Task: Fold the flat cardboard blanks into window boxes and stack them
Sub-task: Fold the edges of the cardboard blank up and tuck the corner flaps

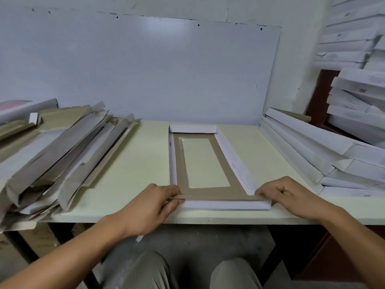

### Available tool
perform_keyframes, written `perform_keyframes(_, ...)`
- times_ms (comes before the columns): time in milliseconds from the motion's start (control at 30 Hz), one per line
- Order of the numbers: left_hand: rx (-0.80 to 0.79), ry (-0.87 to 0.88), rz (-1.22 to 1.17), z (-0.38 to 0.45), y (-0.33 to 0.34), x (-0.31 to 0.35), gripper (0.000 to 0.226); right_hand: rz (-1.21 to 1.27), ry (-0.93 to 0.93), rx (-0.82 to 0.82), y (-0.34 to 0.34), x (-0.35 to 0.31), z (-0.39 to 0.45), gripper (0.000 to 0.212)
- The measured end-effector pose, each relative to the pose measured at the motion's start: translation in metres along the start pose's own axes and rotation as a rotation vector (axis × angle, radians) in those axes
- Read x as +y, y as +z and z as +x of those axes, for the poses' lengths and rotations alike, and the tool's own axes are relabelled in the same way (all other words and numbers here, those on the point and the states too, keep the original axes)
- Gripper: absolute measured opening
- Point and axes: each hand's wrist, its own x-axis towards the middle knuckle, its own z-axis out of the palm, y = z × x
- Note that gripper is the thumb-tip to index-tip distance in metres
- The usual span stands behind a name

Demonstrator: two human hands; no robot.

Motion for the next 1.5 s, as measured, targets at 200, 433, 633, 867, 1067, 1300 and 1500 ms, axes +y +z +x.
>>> perform_keyframes(200,0.061,-0.234,-0.16,0.017,0.004,0.001,0.021,-0.044,0.074,0.044,0.007,0.003,0.014,0.047)
perform_keyframes(433,0.031,-0.301,-0.008,0.029,0.015,0.009,0.023,-0.25,0.125,0.079,0.022,-0.006,0.035,0.027)
perform_keyframes(633,0.083,-0.3,0.222,0.033,0.02,0.013,0.013,-0.623,0.023,0.219,0.029,-0.024,0.026,0.045)
perform_keyframes(867,0.101,-0.19,0.164,0.024,0.026,0.009,0.017,-0.575,-0.086,-0.029,0.055,-0.03,0.015,0.027)
perform_keyframes(1067,0.046,0.012,0.105,0.007,0.033,0.003,0.023,-0.537,-0.01,-0.008,0.048,-0.028,0.015,0.013)
perform_keyframes(1300,0.186,0.001,-0.014,0.009,0.049,0.019,0.025,-0.806,-0.29,0.086,0.087,-0.046,0.021,0.048)
perform_keyframes(1500,0.25,0.052,-0.157,0.001,0.056,0.02,0.041,-1.139,-0.419,0.126,0.017,-0.052,0.04,0.034)
